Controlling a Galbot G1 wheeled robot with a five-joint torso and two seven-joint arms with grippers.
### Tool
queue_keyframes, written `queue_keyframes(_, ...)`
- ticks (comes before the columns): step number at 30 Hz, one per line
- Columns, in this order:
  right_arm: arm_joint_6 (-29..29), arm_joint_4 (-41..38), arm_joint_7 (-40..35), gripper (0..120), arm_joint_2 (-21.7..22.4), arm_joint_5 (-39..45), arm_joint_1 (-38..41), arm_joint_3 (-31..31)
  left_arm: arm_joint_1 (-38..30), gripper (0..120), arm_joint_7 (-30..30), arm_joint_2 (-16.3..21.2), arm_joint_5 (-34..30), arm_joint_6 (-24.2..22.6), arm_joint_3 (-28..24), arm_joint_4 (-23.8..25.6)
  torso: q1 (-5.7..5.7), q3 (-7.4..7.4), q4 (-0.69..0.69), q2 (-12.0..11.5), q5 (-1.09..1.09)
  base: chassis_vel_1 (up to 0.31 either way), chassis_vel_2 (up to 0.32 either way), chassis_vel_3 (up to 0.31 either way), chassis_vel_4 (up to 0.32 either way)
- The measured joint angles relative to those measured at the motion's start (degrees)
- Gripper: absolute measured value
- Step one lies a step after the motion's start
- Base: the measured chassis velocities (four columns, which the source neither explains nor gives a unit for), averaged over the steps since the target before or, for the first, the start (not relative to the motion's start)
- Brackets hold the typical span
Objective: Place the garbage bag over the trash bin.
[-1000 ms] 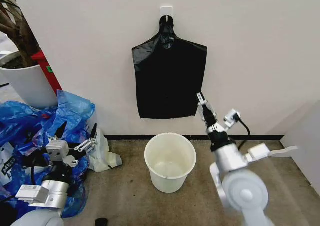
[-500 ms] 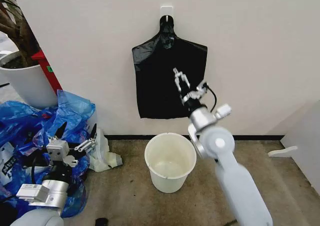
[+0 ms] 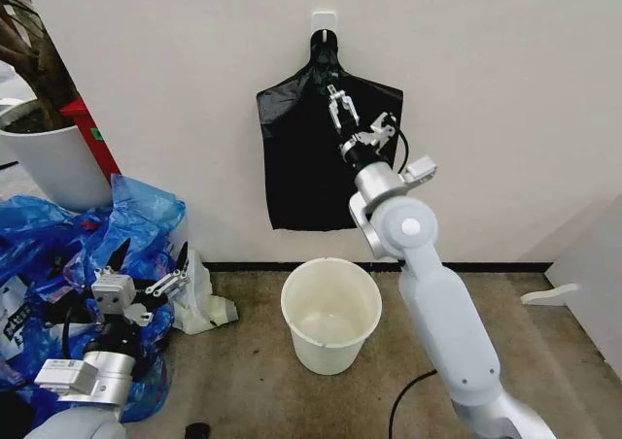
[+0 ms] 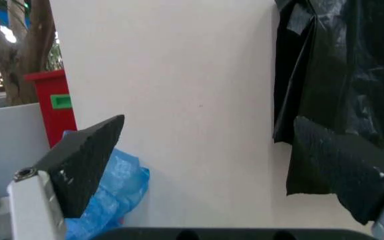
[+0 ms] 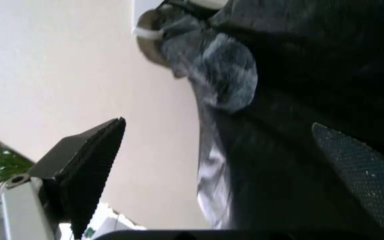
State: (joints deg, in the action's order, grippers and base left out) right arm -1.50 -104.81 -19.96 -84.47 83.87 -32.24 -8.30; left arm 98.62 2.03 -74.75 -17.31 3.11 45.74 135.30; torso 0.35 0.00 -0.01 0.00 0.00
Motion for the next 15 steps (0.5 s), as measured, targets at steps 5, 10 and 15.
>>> queue_keyframes(5, 0.3, 2.4, -0.2, 100, -0.4, -0.2, 1.5, -0.2, 0.1, 100, 0.0, -0.3, 0.2, 0.2, 0.2, 0.0, 0.0, 0.0, -0.01, 0.0, 0.0, 0.0, 0.0, 0.0, 0.0)
queue_keyframes(10, 0.4, 4.7, -0.1, 100, -0.8, -0.8, 3.4, -0.3, 0.2, 100, 0.0, -0.8, 0.4, 0.4, 0.3, 0.1, 0.0, 0.0, -0.01, 0.0, 0.0, 0.0, 0.0, 0.0, 0.0)
queue_keyframes(15, 0.6, 5.9, -0.1, 100, -0.9, -1.5, 4.8, -0.2, 0.3, 100, 0.0, -1.1, 0.5, 0.5, 0.3, 0.3, 0.0, -0.01, -0.01, 0.0, 0.0, 0.0, 0.0, 0.0, 0.0)
